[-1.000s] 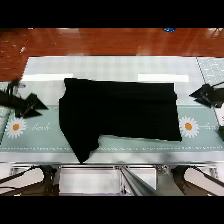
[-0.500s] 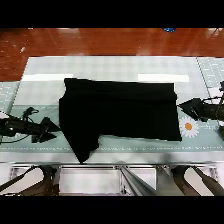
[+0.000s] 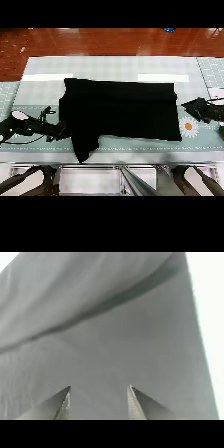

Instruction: Fold the shirts.

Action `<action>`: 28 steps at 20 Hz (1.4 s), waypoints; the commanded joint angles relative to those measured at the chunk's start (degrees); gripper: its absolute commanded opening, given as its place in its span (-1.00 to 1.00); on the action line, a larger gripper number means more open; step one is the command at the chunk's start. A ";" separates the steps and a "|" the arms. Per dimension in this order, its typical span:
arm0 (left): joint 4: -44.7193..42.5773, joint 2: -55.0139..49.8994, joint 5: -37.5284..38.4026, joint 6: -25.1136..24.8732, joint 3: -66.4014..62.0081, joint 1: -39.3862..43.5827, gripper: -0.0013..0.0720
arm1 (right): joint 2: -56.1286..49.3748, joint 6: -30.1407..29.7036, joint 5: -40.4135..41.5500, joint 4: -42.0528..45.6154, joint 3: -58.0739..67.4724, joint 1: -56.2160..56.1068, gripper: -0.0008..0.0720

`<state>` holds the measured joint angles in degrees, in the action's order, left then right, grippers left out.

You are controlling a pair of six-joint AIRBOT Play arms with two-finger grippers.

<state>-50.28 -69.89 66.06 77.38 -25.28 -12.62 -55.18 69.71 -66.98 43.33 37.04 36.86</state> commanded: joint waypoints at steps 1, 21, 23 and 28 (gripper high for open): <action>0.39 -0.02 -1.86 -0.24 0.09 2.16 -0.92 | 0.04 6.12 -2.36 16.55 -1.31 7.10 0.16; 3.82 -0.02 -1.53 -2.82 0.09 2.19 -0.92 | -9.88 7.89 3.87 8.15 -11.98 -3.13 -0.26; 3.82 -0.02 -1.53 -2.82 0.00 2.16 -0.92 | -9.94 3.65 4.42 4.22 -11.80 -3.10 -0.90; 3.82 -0.02 2.71 -3.28 -7.28 -1.07 -0.92 | -9.94 0.87 -2.51 5.27 -5.75 -3.04 -0.91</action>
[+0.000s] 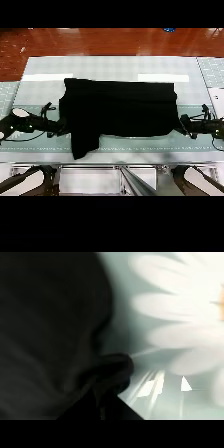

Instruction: Fold the shirts.

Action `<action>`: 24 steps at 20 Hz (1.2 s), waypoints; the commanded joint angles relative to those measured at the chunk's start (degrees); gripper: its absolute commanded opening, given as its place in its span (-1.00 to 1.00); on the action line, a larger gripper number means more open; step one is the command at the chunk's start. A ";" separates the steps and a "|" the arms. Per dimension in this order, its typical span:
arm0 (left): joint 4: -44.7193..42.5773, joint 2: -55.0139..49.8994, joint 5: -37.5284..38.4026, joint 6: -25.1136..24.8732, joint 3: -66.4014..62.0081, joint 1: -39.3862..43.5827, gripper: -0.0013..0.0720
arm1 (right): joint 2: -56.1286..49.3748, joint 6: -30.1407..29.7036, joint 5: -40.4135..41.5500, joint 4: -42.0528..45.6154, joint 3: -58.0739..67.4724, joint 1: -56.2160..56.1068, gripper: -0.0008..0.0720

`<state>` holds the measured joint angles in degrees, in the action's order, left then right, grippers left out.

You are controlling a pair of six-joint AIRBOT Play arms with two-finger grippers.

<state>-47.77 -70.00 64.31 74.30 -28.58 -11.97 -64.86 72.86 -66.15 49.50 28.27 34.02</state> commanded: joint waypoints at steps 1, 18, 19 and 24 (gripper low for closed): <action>1.31 0.09 5.66 -0.22 -6.32 -2.43 -0.92 | -0.26 -2.27 -4.26 -0.46 4.46 -0.20 -0.91; 1.31 -28.37 7.76 7.21 -54.71 3.10 -0.92 | -19.45 0.76 2.36 -6.40 37.51 -10.40 -0.91; 1.31 -31.15 7.78 8.63 -58.34 3.13 -0.92 | -21.24 0.76 2.58 -6.43 38.91 -11.04 -0.91; 1.31 -40.92 8.28 11.50 -70.07 3.89 -0.92 | -27.96 0.63 6.47 -8.92 41.42 -11.74 -0.91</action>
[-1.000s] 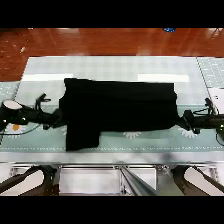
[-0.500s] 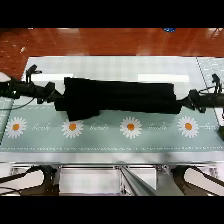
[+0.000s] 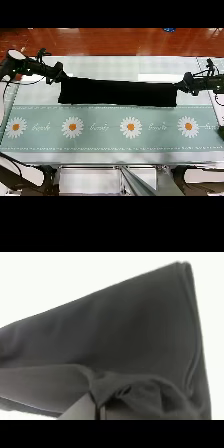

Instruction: Fold the shirts.

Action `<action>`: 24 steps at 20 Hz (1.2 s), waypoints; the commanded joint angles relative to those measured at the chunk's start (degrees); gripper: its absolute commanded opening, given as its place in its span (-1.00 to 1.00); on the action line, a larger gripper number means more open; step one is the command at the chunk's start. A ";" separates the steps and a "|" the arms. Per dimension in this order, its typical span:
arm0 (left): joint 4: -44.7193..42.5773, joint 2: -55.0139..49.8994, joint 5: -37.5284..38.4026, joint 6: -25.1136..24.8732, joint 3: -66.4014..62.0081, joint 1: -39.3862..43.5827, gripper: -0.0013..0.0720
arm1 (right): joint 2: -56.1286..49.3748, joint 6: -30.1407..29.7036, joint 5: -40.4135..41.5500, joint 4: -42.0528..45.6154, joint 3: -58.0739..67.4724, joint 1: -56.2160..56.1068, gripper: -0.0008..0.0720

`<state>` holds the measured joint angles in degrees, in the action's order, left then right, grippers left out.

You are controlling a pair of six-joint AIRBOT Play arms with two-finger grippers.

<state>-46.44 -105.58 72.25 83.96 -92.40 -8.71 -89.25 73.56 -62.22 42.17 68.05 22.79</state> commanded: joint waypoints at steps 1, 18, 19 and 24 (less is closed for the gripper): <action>-0.02 -6.40 0.42 1.79 -6.62 1.09 -0.92 | -4.35 -0.22 3.04 -1.60 1.64 -0.50 -0.91; -20.65 11.45 7.76 2.80 -10.43 -9.92 0.42 | 4.61 4.35 -6.75 10.86 9.31 14.01 0.14; -20.50 16.13 4.66 2.23 -4.98 -8.74 0.42 | 6.27 5.86 -3.34 12.96 5.07 13.77 0.14; -19.58 36.83 -15.19 -1.77 29.44 6.27 0.42 | 4.28 6.29 8.41 6.60 -9.33 8.22 0.15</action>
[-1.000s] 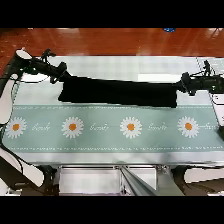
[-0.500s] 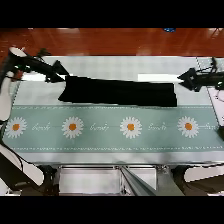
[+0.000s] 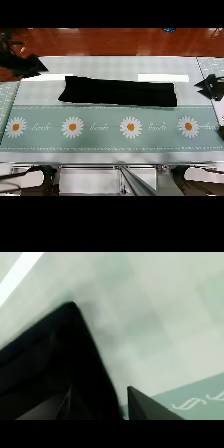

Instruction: Fold the shirts.

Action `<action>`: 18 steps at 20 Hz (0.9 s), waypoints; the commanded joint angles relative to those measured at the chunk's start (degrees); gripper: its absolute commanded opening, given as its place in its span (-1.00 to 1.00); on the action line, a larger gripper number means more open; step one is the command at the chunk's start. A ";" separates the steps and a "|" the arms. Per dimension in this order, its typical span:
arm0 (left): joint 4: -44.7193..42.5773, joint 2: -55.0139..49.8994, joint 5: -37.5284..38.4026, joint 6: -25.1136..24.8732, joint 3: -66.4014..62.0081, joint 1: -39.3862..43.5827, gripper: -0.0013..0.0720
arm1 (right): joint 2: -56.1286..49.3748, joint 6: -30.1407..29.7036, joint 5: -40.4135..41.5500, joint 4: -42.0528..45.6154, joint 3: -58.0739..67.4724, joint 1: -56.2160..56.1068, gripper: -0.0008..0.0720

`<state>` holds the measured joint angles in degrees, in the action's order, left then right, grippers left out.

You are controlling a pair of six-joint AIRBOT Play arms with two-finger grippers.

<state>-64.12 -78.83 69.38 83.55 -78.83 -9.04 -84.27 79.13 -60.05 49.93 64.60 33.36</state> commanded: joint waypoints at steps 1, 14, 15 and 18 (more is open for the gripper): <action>-1.90 11.28 -14.14 -0.37 19.54 8.87 0.42 | -2.40 0.48 6.14 -2.01 -5.86 -3.56 0.17; 0.72 9.57 -16.96 2.23 24.11 14.49 0.42 | -15.19 -4.90 2.56 -12.41 0.31 -13.99 -0.29; 0.72 9.57 -17.22 2.23 24.11 14.47 0.42 | -15.06 -5.66 2.38 -12.48 1.20 -14.86 -0.74; 0.70 9.57 -17.38 2.21 24.11 14.47 0.41 | -13.07 -6.43 -0.92 -12.31 5.01 -16.04 -0.91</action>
<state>-63.88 -69.30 52.71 85.78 -54.78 5.39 -98.28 73.41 -58.61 38.17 66.81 18.94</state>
